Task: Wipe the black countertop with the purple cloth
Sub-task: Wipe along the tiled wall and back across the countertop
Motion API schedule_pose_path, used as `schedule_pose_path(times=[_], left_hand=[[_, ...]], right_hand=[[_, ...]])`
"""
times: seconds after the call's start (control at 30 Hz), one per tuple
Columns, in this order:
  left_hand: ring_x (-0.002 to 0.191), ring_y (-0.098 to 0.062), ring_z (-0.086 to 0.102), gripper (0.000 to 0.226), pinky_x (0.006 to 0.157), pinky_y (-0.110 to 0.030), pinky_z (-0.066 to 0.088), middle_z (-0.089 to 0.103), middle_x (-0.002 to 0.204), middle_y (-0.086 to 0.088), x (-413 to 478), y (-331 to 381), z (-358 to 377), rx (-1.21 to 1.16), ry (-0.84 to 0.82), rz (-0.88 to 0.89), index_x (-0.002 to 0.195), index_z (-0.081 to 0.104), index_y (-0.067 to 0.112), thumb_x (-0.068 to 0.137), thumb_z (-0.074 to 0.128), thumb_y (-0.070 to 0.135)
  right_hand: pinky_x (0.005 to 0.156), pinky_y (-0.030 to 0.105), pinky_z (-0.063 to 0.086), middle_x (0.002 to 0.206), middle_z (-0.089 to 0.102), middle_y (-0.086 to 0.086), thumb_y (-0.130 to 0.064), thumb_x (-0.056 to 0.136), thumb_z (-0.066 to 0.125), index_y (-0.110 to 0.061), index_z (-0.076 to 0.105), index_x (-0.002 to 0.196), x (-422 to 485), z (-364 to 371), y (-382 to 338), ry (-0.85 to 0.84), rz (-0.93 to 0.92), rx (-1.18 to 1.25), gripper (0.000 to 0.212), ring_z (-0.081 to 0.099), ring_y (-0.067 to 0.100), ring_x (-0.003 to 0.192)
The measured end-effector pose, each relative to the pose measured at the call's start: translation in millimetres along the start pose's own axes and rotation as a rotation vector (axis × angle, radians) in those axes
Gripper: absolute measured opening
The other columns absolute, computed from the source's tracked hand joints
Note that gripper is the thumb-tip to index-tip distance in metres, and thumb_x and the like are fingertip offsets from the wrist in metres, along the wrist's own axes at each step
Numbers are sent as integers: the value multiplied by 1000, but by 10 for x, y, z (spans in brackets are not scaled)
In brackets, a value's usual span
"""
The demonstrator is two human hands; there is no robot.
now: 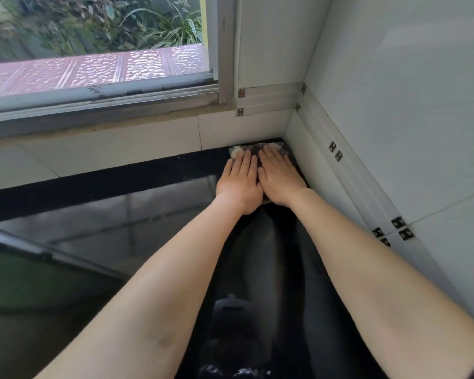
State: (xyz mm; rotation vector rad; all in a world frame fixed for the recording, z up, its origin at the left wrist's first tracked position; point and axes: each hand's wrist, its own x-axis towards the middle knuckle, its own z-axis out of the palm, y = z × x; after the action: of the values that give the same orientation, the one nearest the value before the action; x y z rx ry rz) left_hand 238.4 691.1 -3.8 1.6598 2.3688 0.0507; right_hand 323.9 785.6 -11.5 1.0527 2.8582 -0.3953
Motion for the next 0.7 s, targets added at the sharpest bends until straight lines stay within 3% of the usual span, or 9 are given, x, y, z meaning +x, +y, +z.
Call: schedule_pose_path(times=[0.5,0.7], left_hand=[[142,-21,-18,61,113,-35,-15,-14,156,-10,-1234,785,425,-154,44,152,148,-6,8,100,12,41],[141,-21,-20,66,115,-37,-13,-15,156,-10,-1856,1122,595,-177,42,205,148,-6,8,96,13,44]], right_hand=[[115,30,-6,158,-5,5,-28,100,12,-11,2,149,-1649,166,148,-9,66,-5,53,-8,12,143],[112,26,-11,157,-10,3,-46,83,-12,-12,-2,149,-2430,248,169,-16,66,-27,75,-15,9,141]])
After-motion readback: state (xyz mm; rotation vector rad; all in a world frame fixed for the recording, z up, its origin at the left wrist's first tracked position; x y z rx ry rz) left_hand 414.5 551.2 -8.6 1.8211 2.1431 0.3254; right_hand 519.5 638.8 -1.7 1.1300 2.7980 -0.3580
